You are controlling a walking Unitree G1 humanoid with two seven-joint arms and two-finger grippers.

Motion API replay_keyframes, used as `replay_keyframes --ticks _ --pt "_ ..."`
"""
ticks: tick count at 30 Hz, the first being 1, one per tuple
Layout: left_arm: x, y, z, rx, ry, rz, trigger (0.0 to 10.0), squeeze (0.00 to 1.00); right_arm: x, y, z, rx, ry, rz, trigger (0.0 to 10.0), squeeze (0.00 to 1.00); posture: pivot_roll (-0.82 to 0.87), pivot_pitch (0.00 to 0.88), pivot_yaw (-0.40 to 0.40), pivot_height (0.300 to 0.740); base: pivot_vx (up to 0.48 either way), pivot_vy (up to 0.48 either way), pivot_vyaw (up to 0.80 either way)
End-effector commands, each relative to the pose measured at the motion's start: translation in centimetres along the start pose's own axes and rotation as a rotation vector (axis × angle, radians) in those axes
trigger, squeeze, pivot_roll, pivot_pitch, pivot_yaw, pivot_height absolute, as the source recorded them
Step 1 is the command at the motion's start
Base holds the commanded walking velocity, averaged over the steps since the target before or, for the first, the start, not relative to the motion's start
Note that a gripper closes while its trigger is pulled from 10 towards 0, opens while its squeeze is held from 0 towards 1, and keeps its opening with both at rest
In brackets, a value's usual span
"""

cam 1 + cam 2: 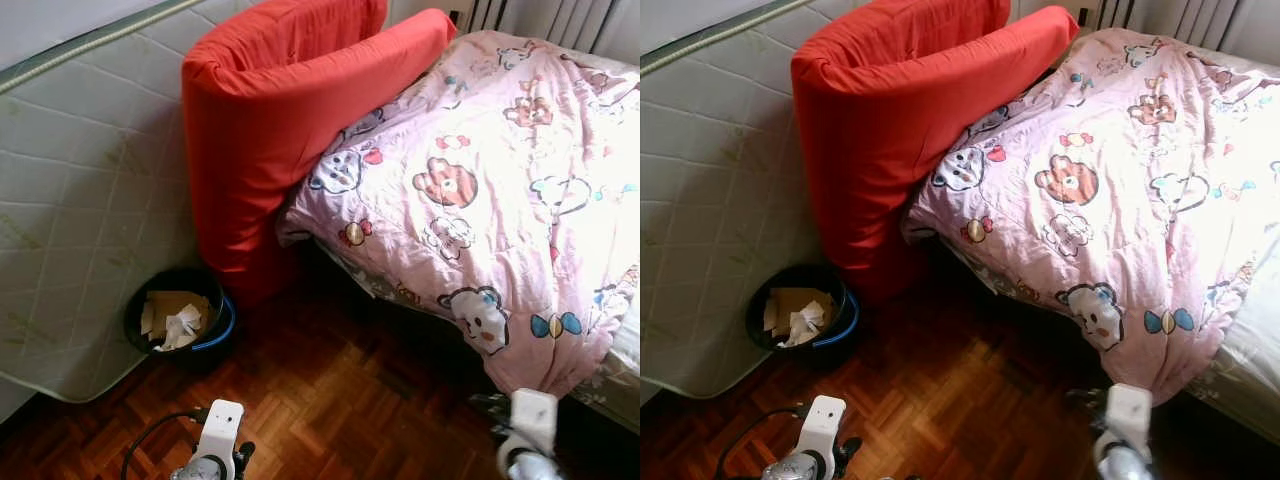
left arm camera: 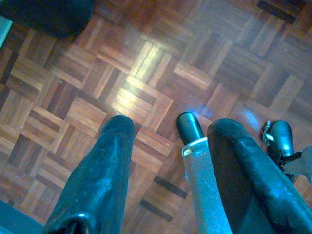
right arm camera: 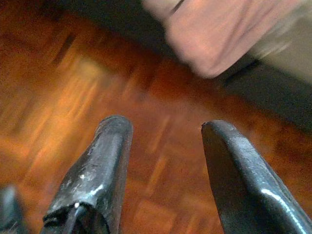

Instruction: Clean up the room

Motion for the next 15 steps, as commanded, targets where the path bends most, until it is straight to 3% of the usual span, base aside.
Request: replay_keyframes --ticks 1,6,8,10,15 --pt "-1.2 0.3 -0.6 0.025 0.013 -0.045 10.0 0.0 -1.6 0.3 -0.1 0.019 0.02 -0.054 10.0 0.0 -0.11 0.1 0.063 0.74 0.0 0.0 0.0" --pt "-1.6 0.4 -0.7 0.029 0.028 -0.062 10.0 0.0 -3.2 0.9 -1.5 0.081 0.095 -0.097 10.0 0.0 -0.11 0.094 0.061 0.74 0.0 0.0 0.0" --pt "-2.2 0.5 -0.7 0.036 0.052 -0.08 10.0 0.0 -3.9 1.2 -2.4 0.138 0.231 -0.101 10.0 0.0 -0.11 0.091 0.061 0.74 0.0 0.0 0.0" --pt "-2.3 0.5 -0.7 0.039 0.059 -0.083 10.0 0.0 -4.9 1.5 -2.3 0.134 0.315 -0.147 10.0 0.0 -0.11 0.089 0.06 0.74 0.0 0.0 0.0" --pt "-2.7 0.6 -0.8 0.043 0.067 -0.091 10.0 0.0 -5.3 1.6 -2.0 0.132 0.352 -0.161 10.0 0.0 -0.1 0.086 0.057 0.74 0.0 0.0 0.0"
Point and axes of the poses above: a point about 5 cm out from each wrist's last joint towards the gripper, its own y axis pointing back from the gripper into the wrist, its own x axis along the axis of the wrist's last joint, z = x × y, the point moved 2 cm from there along -y, pointing out of the wrist towards the gripper, and after that the axes turned 7 degrees about y, right-handed, at the moved point
